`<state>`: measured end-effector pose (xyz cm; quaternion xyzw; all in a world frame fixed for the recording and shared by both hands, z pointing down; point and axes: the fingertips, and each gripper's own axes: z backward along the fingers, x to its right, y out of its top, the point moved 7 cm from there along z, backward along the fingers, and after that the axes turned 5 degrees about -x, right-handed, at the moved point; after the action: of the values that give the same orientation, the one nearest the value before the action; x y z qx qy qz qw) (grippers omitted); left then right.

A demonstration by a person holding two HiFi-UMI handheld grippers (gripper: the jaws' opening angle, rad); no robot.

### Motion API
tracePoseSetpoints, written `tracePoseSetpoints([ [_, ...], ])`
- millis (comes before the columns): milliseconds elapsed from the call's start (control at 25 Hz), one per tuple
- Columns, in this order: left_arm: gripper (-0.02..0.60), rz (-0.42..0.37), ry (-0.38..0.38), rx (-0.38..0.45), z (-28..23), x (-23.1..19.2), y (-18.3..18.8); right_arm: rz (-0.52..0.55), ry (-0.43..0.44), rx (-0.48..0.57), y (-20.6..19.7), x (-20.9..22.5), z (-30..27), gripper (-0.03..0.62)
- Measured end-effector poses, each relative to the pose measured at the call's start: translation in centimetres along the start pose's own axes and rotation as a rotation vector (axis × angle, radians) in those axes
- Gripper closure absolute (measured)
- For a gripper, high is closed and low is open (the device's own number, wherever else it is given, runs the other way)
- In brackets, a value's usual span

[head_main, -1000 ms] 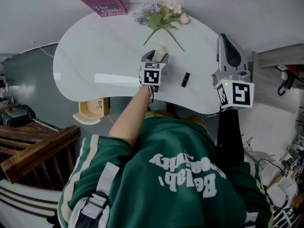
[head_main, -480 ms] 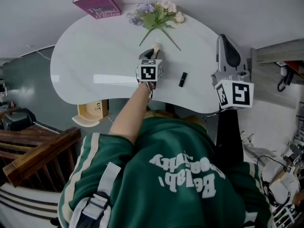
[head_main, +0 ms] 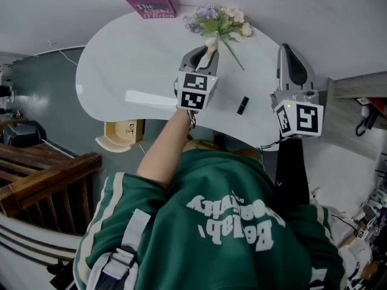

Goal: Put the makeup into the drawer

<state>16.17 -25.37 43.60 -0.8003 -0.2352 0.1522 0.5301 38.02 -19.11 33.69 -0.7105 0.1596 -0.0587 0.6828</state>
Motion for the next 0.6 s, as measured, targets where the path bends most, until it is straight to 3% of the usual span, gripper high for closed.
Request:
tracePoseSetpoints([
  [320,0.466,-0.117,0.050,0.273,5.9,0.2,9.3,0.043,0.029,0.048,1.7,-1.3,-1.4,0.585],
  [600,0.465,-0.109,0.126,0.306,8.5,-1.9,9.9,0.058,0.068,0.046,2.9,-3.1,-2.7,0.585],
])
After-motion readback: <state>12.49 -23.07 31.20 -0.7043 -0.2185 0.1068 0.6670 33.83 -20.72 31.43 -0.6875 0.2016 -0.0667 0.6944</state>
